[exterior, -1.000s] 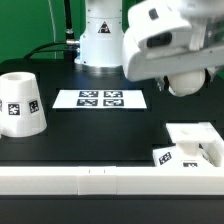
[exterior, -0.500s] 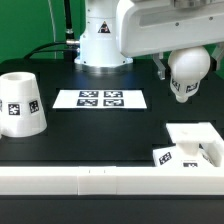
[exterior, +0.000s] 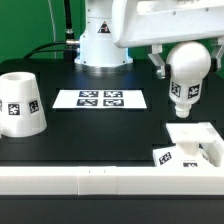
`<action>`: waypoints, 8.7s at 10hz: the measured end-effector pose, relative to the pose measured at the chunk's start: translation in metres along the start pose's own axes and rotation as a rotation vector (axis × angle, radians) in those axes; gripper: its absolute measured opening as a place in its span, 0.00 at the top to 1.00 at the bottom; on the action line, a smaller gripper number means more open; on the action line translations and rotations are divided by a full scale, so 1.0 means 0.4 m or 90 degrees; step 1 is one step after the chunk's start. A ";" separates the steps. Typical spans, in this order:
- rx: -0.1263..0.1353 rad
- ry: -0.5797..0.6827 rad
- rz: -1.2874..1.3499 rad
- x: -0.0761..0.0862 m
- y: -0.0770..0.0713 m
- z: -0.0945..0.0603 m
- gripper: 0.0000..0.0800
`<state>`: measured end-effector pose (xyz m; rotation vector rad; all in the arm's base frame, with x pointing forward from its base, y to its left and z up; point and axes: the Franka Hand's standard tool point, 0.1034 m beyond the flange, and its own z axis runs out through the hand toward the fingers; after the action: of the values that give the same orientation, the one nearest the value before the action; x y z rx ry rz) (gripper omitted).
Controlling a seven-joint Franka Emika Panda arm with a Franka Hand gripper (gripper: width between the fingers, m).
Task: Assemble lamp
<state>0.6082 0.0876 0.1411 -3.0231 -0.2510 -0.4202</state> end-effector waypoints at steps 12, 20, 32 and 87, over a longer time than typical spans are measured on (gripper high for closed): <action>-0.013 0.036 -0.085 0.066 0.004 -0.014 0.28; -0.011 0.035 -0.109 0.078 0.008 0.041 0.28; -0.014 0.052 -0.108 0.047 0.008 0.082 0.28; 0.021 -0.138 0.229 0.030 0.017 0.062 0.13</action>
Offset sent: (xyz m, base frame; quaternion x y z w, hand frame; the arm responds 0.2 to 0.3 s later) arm 0.0000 0.0000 0.0000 0.0000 0.0000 0.0000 1.0000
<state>0.6272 0.0851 0.1200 -2.9884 0.2699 -0.0583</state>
